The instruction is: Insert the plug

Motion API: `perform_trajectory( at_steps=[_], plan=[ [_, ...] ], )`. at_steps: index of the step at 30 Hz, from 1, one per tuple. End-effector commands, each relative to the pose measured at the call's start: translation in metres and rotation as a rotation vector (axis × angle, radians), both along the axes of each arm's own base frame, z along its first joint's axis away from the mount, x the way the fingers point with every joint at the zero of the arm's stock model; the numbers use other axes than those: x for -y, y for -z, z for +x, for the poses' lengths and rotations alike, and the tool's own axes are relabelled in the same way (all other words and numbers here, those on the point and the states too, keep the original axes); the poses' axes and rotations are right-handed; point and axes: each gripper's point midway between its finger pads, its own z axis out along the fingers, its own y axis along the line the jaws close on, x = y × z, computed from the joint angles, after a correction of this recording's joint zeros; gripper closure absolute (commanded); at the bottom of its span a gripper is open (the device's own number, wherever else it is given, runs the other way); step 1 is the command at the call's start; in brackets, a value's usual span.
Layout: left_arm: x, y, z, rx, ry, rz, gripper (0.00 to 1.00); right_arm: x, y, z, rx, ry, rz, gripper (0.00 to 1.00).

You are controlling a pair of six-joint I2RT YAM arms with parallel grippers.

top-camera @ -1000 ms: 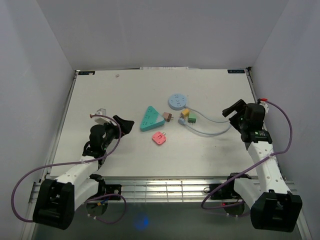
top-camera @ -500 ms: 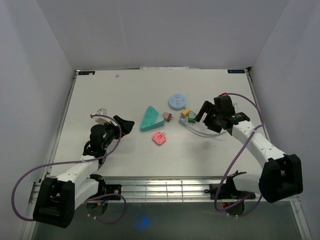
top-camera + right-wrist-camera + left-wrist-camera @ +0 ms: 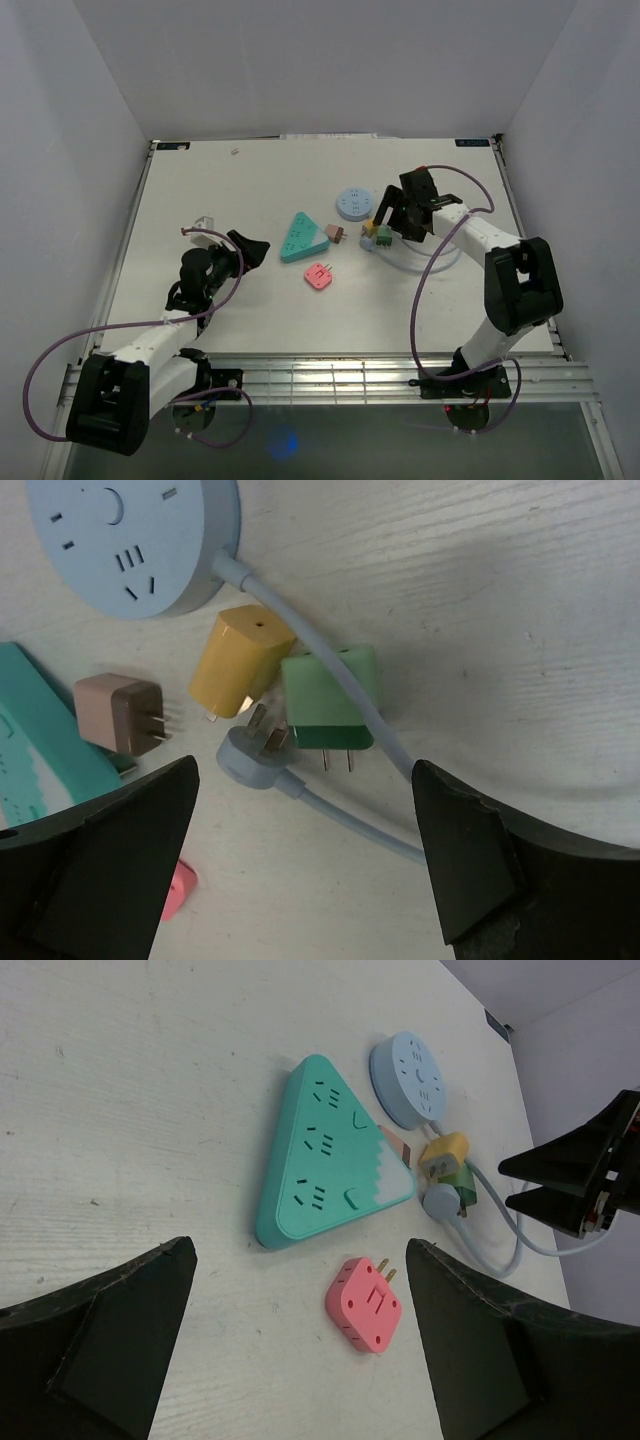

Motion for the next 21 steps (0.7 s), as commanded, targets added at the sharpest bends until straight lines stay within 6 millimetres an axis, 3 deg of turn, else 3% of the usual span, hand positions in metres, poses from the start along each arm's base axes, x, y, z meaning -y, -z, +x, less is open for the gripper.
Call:
perform_trajectory(
  at_steps=[1, 6, 14, 21],
  plan=[
    [0.006, -0.018, 0.006, 0.045, 0.019, -0.013, 0.02, -0.01, -0.01, 0.026, 0.095, -0.056, 0.0, 0.07],
    [0.007, -0.019, 0.007, 0.046, 0.024, -0.014, 0.02, -0.024, -0.008, 0.041, 0.115, -0.115, 0.015, 0.0],
    [0.008, -0.022, 0.006, 0.057, 0.026, -0.015, 0.02, -0.044, 0.001, 0.057, 0.118, -0.169, -0.014, 0.12],
    [0.008, -0.022, 0.006, 0.058, 0.025, -0.013, 0.02, -0.05, 0.021, 0.05, 0.077, -0.188, -0.051, 0.23]
  ],
)
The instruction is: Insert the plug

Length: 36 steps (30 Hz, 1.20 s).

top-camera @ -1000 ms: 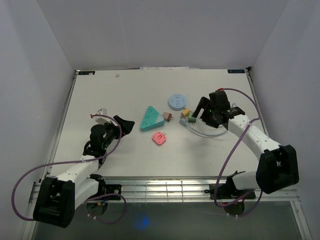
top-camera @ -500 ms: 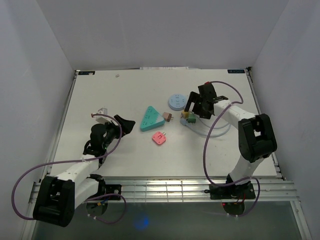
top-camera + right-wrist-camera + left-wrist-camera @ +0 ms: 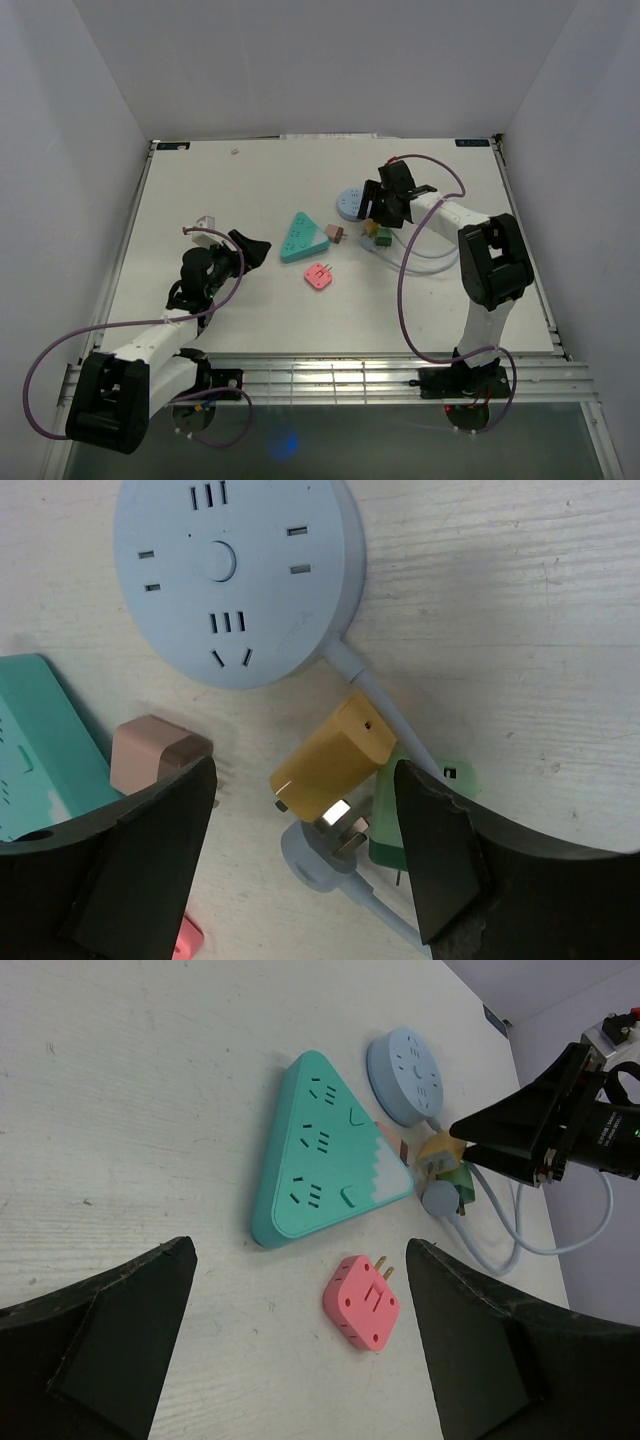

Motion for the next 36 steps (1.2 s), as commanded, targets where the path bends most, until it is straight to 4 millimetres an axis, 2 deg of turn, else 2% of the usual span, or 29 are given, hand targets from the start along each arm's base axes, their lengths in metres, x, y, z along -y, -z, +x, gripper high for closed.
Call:
perform_trajectory(
  at_steps=[1, 4, 7, 12, 13, 17, 19, 20, 21, 22, 23, 24, 25, 29, 30, 32, 33, 34, 36],
  plan=[
    [0.005, -0.022, 0.006, 0.059, 0.015, -0.015, 0.02, -0.004, -0.003, 0.005, 0.034, -0.013, -0.028, 0.23],
    [0.004, -0.022, 0.006, 0.063, 0.013, -0.01, 0.02, 0.0, 0.005, 0.005, 0.02, -0.005, -0.059, 0.23],
    [0.003, -0.023, 0.005, 0.066, 0.01, -0.01, 0.02, 0.002, 0.009, 0.008, 0.018, 0.006, -0.075, 0.34],
    [0.003, -0.022, 0.005, 0.067, 0.011, -0.007, 0.02, 0.005, 0.016, 0.01, 0.011, 0.017, -0.098, 0.36],
    [0.003, -0.022, 0.005, 0.068, 0.011, -0.006, 0.02, 0.006, 0.018, 0.009, 0.006, 0.019, -0.101, 0.43],
    [0.004, -0.024, 0.005, 0.071, 0.015, -0.008, 0.02, 0.011, 0.024, 0.007, 0.002, 0.02, -0.109, 0.55],
    [0.003, -0.023, 0.005, 0.071, 0.012, -0.007, 0.02, 0.01, 0.017, 0.006, 0.03, 0.007, -0.098, 0.63],
    [0.004, -0.022, 0.004, 0.067, 0.014, -0.008, 0.02, 0.012, 0.019, 0.002, 0.039, 0.003, -0.096, 0.63],
    [0.004, -0.023, 0.004, 0.069, 0.014, -0.007, 0.02, 0.011, 0.011, 0.003, 0.066, -0.003, -0.086, 0.64],
    [0.004, -0.024, 0.005, 0.071, 0.014, -0.009, 0.02, 0.011, 0.009, 0.001, 0.079, -0.024, -0.084, 0.73],
    [0.003, -0.023, 0.005, 0.07, 0.012, -0.009, 0.02, 0.012, 0.013, -0.004, 0.08, -0.035, -0.089, 0.74],
    [0.004, -0.023, 0.004, 0.068, 0.014, -0.009, 0.02, 0.011, 0.006, -0.002, 0.105, -0.041, -0.082, 0.76],
    [0.004, -0.022, 0.004, 0.067, 0.018, -0.009, 0.02, 0.01, 0.005, -0.002, 0.113, -0.048, -0.081, 0.84],
    [0.012, -0.025, 0.004, 0.074, 0.058, -0.013, 0.02, 0.003, -0.003, -0.007, 0.168, -0.094, -0.079, 0.89],
    [0.014, -0.025, 0.003, 0.078, 0.074, -0.012, 0.02, 0.002, -0.014, -0.008, 0.205, -0.098, -0.065, 0.92],
    [0.023, -0.028, 0.001, 0.095, 0.118, -0.022, 0.02, -0.003, -0.017, -0.012, 0.277, -0.124, -0.017, 0.92],
    [0.026, -0.028, -0.001, 0.099, 0.133, -0.025, 0.02, -0.005, -0.031, -0.013, 0.328, -0.134, 0.007, 0.92],
    [0.029, -0.03, -0.001, 0.109, 0.149, -0.024, 0.02, -0.004, -0.027, -0.021, 0.336, -0.147, 0.019, 0.92],
    [0.038, -0.034, -0.005, 0.131, 0.194, -0.033, 0.02, -0.016, -0.053, -0.023, 0.438, -0.211, 0.089, 0.92]
  ],
)
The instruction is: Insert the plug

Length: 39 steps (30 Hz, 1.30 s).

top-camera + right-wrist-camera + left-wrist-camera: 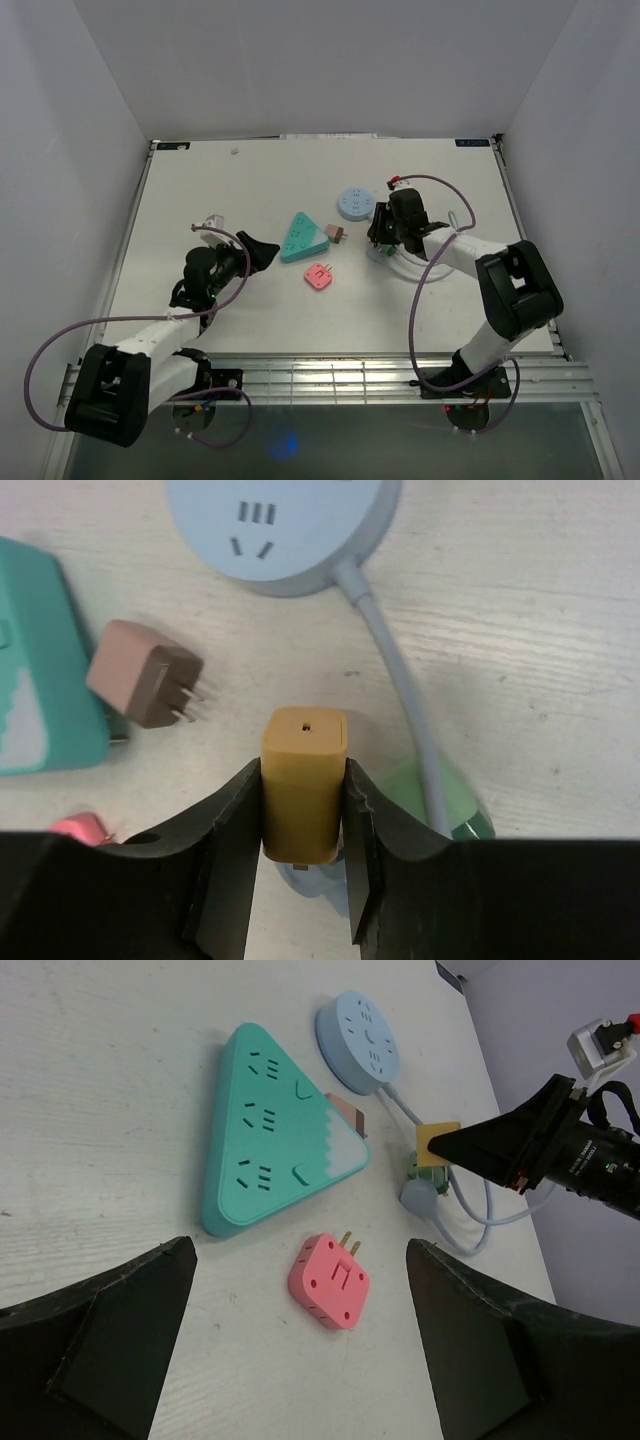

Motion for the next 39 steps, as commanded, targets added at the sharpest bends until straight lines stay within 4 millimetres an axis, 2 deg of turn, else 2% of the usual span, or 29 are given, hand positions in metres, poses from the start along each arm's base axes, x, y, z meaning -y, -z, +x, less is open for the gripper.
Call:
perform_trajectory(
  at_steps=[1, 3, 7, 8, 9, 11, 13, 17, 19, 20, 32, 39],
  plan=[
    [0.02, -0.03, -0.001, 0.11, 0.105, -0.023, 0.02, -0.03, -0.057, 0.006, 0.244, -0.145, 0.143, 0.92],
    [0.027, -0.034, -0.004, 0.127, 0.136, -0.027, 0.02, -0.049, -0.081, -0.004, 0.341, -0.247, 0.214, 0.92],
    [0.038, -0.04, -0.008, 0.149, 0.198, -0.05, 0.02, -0.081, -0.095, -0.036, 0.448, -0.457, 0.239, 0.92],
    [0.04, -0.042, -0.009, 0.146, 0.207, -0.062, 0.02, -0.091, -0.093, -0.048, 0.458, -0.509, 0.241, 0.92],
    [0.044, -0.041, -0.01, 0.14, 0.231, -0.069, 0.02, -0.097, -0.104, -0.053, 0.51, -0.546, 0.251, 0.92],
    [0.047, -0.044, -0.011, 0.149, 0.246, -0.079, 0.02, -0.11, -0.108, -0.074, 0.568, -0.641, 0.243, 0.92],
    [0.049, -0.047, -0.013, 0.158, 0.262, -0.086, 0.02, -0.119, -0.115, -0.085, 0.63, -0.712, 0.239, 0.92],
    [0.056, -0.049, -0.017, 0.163, 0.296, -0.092, 0.02, -0.141, -0.111, -0.108, 0.652, -0.84, 0.224, 0.92],
    [0.062, -0.049, -0.019, 0.161, 0.316, -0.092, 0.02, -0.149, -0.108, -0.112, 0.658, -0.88, 0.192, 0.92],
    [0.065, -0.043, -0.019, 0.139, 0.323, -0.091, 0.02, -0.157, -0.105, -0.119, 0.669, -0.917, 0.169, 0.92],
    [0.092, -0.039, -0.026, 0.119, 0.411, -0.107, 0.02, -0.179, -0.094, -0.127, 0.661, -0.96, 0.095, 0.92],
    [0.1, -0.035, -0.03, 0.109, 0.443, -0.105, 0.08, -0.181, -0.094, -0.124, 0.664, -0.947, 0.086, 0.92]
  ],
)
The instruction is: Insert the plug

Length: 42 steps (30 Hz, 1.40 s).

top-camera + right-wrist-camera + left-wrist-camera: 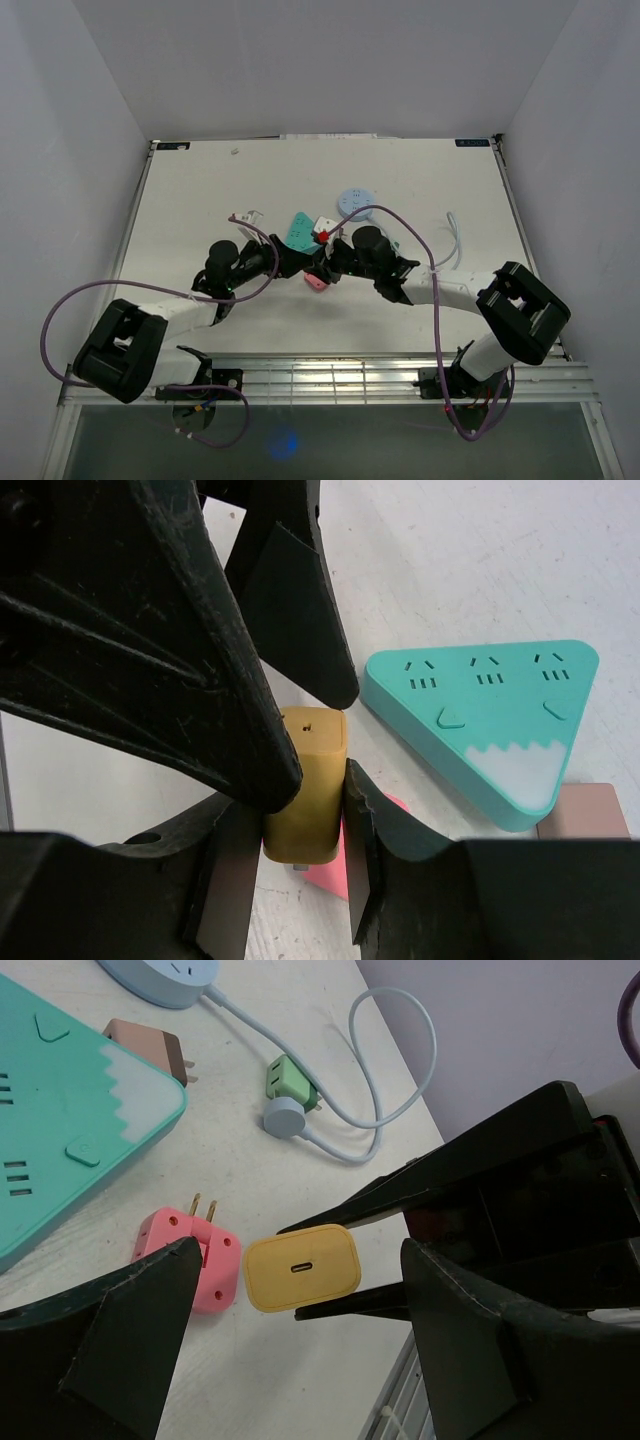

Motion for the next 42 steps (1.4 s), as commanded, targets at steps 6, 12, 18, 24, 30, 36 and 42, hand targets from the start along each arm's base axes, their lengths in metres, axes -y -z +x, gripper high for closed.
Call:
perform_trajectory(
  at_steps=[6, 12, 18, 24, 30, 36, 42],
  plan=[
    [0.0109, -0.0135, 0.001, 0.043, 0.051, -0.022, 0.25, -0.014, -0.0226, 0.0049, 0.073, -0.016, 0.033, 0.92],
    [0.0118, -0.0115, 0.0018, 0.035, 0.051, -0.021, 0.32, -0.0151, -0.0261, 0.0012, 0.088, -0.02, 0.038, 0.92],
    [0.0152, -0.0088, 0.0007, 0.03, 0.079, -0.016, 0.54, -0.0149, -0.0256, 0.0017, 0.09, -0.012, 0.036, 0.92],
    [0.0148, -0.0114, 0.0003, 0.053, 0.084, -0.006, 0.71, -0.0144, -0.0244, 0.004, 0.088, 0.002, 0.027, 0.85],
    [0.0102, -0.0114, 0.0044, 0.063, 0.054, 0.033, 0.78, -0.0162, -0.0223, 0.0063, 0.078, 0.014, 0.017, 0.78],
    [0.0077, -0.0118, 0.0082, 0.067, 0.035, 0.058, 0.79, -0.0179, -0.018, 0.0062, 0.062, 0.008, 0.002, 0.56],
    [0.01, -0.007, 0.01, 0.048, 0.044, 0.068, 0.8, -0.0207, -0.0179, 0.0046, 0.053, -0.008, 0.002, 0.55]
  ],
)
